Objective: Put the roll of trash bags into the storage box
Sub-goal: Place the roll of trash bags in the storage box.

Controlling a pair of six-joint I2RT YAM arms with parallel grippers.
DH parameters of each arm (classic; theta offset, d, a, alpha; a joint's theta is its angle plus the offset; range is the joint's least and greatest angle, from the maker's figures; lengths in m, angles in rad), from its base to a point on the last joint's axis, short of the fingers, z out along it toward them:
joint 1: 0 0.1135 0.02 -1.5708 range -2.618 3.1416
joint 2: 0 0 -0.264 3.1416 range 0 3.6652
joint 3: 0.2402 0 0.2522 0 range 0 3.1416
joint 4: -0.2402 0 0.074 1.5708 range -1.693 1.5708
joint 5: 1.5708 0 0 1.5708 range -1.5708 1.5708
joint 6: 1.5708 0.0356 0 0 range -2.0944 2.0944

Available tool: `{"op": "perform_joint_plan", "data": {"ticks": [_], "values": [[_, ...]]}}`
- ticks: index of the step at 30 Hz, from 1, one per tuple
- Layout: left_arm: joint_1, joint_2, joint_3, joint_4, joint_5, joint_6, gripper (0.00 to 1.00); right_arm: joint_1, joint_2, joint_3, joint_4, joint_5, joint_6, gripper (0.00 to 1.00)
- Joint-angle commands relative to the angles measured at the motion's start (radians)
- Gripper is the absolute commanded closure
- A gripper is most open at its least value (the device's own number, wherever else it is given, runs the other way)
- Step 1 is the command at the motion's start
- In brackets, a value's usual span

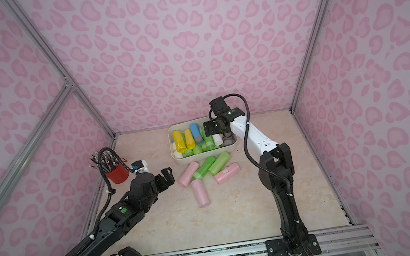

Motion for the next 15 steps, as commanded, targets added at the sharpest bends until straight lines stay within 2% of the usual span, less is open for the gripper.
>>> {"op": "perform_joint_plan", "data": {"ticks": [1,9,15], "values": [[0.001,0.001,0.0,0.018,0.001,-0.002,0.0,-0.004,-0.108,-0.148,0.102,0.013,0.023,0.1],[-0.002,-0.003,0.002,-0.002,0.019,-0.007,0.0,-0.01,-0.44,-0.502,0.176,0.051,0.072,0.1],[-0.007,0.035,0.002,0.007,0.071,-0.005,0.0,-0.01,-0.705,-0.79,0.214,0.02,0.147,0.1]]}}
